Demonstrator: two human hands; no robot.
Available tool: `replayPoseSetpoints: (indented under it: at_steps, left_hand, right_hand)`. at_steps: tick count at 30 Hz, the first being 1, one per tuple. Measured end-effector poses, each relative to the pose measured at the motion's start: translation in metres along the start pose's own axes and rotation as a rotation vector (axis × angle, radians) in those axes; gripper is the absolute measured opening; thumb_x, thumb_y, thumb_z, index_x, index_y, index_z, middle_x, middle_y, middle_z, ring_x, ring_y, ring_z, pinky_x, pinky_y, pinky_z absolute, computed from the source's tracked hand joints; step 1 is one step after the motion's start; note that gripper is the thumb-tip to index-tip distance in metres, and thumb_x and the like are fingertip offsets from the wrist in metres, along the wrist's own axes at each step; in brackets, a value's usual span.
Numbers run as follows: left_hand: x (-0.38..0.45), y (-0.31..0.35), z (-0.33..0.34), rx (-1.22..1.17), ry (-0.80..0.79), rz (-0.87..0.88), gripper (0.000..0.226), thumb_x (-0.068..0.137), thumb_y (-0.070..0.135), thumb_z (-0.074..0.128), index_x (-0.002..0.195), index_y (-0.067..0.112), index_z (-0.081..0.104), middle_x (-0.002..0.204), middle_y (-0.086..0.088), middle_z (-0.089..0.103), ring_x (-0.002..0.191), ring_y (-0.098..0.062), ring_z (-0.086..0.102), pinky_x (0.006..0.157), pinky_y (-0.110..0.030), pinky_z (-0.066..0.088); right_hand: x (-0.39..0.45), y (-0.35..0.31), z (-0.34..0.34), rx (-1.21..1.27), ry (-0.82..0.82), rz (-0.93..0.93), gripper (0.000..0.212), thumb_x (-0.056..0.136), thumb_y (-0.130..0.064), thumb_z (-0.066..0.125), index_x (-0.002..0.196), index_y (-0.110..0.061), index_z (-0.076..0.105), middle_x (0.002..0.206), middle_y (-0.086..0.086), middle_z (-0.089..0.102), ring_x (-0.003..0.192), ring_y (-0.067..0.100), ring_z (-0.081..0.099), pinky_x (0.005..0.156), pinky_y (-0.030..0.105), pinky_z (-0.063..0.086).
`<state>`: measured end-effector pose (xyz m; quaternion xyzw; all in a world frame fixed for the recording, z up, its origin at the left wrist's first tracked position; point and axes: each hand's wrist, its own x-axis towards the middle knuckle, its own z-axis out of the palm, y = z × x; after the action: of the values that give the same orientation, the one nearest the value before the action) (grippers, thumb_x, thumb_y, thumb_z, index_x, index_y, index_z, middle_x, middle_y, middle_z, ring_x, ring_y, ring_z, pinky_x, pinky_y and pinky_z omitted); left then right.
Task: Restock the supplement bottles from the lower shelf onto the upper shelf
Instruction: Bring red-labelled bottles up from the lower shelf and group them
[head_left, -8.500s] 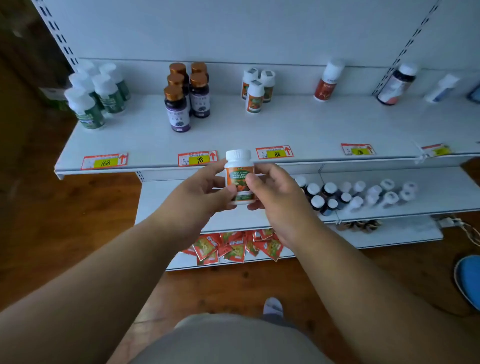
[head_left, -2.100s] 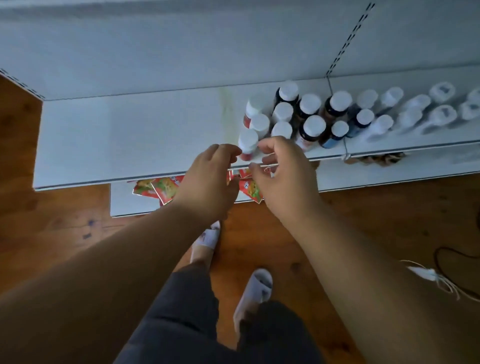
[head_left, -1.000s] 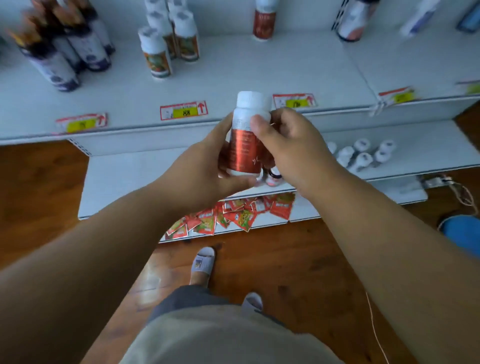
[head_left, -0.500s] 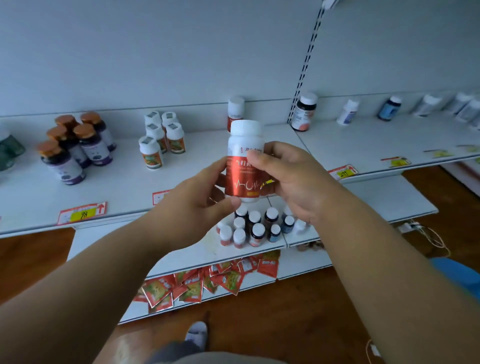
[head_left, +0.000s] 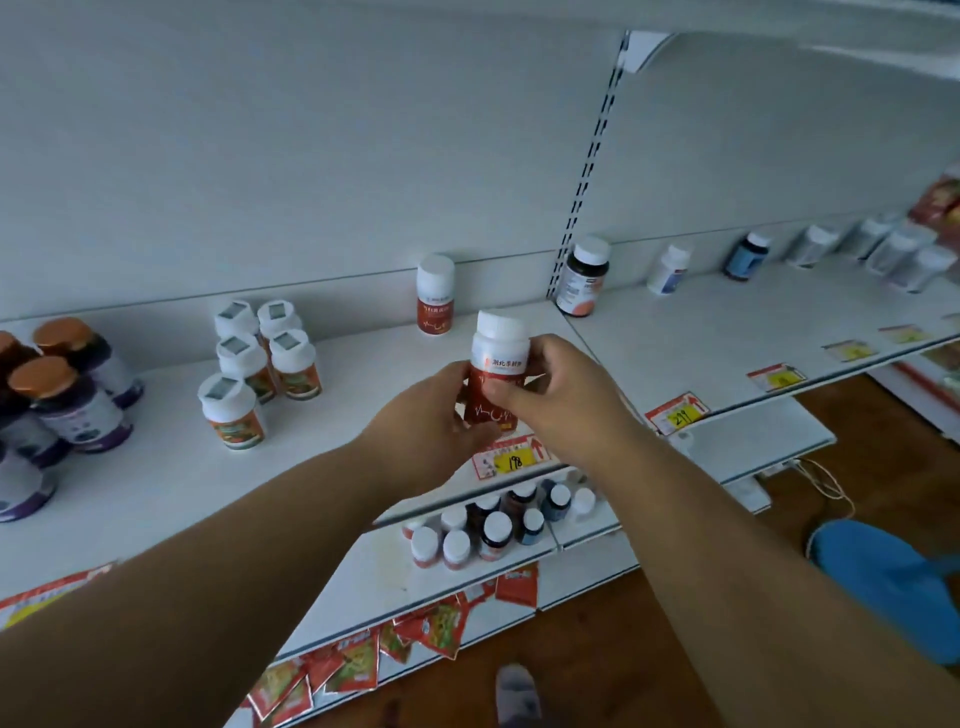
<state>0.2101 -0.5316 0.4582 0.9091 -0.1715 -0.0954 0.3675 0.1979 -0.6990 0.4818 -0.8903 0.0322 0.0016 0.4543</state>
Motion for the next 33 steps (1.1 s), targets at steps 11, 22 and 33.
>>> replayPoseSetpoints:
  at_steps: [11, 22, 33]
  left_hand:
    - [0.093, -0.010, 0.031, 0.333, 0.215, -0.296, 0.065, 0.088, 0.044, 0.068, 0.145, 0.028, 0.040, 0.138, 0.002, 0.057, 0.120, -0.022, 0.058, 0.099, -0.040, 0.051]
    - [0.124, -0.003, 0.040, 0.384, 0.326, -0.399, 0.067, 0.091, 0.040, 0.064, 0.149, 0.026, 0.033, 0.151, -0.004, 0.038, 0.135, -0.029, 0.041, 0.109, -0.042, 0.039]
    - [0.134, -0.002, 0.035, 0.354, 0.340, -0.430, 0.065, 0.089, 0.040, 0.064, 0.146, 0.026, 0.035, 0.153, -0.003, 0.033, 0.137, -0.028, 0.039, 0.110, -0.041, 0.039]
  right_hand:
    - [0.125, 0.060, 0.002, -0.092, -0.117, -0.120, 0.059, 0.079, -0.038, 0.081, 0.127, -0.021, 0.051, 0.128, -0.002, 0.062, 0.113, 0.017, 0.061, 0.087, 0.026, 0.044]
    - [0.200, 0.059, 0.014, -0.161, -0.105, -0.256, 0.029, 0.078, -0.025, 0.079, 0.095, -0.022, 0.057, 0.086, -0.010, 0.057, 0.084, 0.017, 0.061, 0.064, 0.026, 0.038]
    - [0.207, 0.050, 0.024, -0.154, -0.082, -0.199, 0.044, 0.076, -0.038, 0.080, 0.102, -0.018, 0.051, 0.108, 0.004, 0.066, 0.098, 0.027, 0.065, 0.070, 0.032, 0.044]
